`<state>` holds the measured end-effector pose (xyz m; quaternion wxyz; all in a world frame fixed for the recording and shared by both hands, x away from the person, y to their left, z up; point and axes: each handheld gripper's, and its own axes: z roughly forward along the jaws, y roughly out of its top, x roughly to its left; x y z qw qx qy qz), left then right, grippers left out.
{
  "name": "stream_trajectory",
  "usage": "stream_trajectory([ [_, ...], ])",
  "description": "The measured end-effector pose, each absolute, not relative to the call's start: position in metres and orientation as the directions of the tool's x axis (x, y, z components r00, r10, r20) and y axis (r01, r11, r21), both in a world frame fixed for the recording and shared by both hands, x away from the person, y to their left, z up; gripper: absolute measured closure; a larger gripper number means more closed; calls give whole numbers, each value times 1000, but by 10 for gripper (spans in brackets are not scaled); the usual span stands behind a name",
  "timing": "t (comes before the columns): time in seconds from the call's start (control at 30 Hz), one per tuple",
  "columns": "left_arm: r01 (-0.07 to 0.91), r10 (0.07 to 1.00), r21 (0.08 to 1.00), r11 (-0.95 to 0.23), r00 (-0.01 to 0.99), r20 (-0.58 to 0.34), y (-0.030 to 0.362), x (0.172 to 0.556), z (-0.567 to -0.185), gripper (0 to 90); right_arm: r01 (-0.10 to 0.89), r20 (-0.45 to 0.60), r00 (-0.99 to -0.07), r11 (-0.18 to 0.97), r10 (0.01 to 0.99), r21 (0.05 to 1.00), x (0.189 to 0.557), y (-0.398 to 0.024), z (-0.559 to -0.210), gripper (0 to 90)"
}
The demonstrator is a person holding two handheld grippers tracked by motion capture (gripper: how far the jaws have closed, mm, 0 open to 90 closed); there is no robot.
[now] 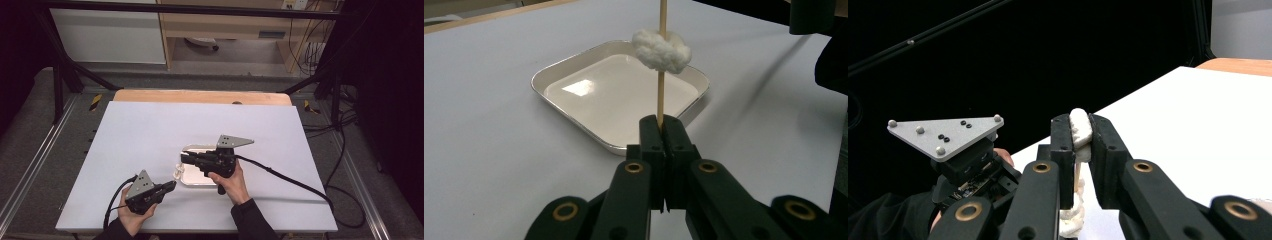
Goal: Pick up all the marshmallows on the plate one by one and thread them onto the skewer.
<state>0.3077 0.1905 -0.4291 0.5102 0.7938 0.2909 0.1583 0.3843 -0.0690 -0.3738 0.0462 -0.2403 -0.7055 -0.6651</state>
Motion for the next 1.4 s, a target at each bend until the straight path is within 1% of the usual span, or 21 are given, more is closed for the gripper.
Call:
stream_trajectory([
  [1.4,301,625,899,-319,779,-39,191,308,-428,893,412,394,-876,5,278,911,384,-72,-380,822],
])
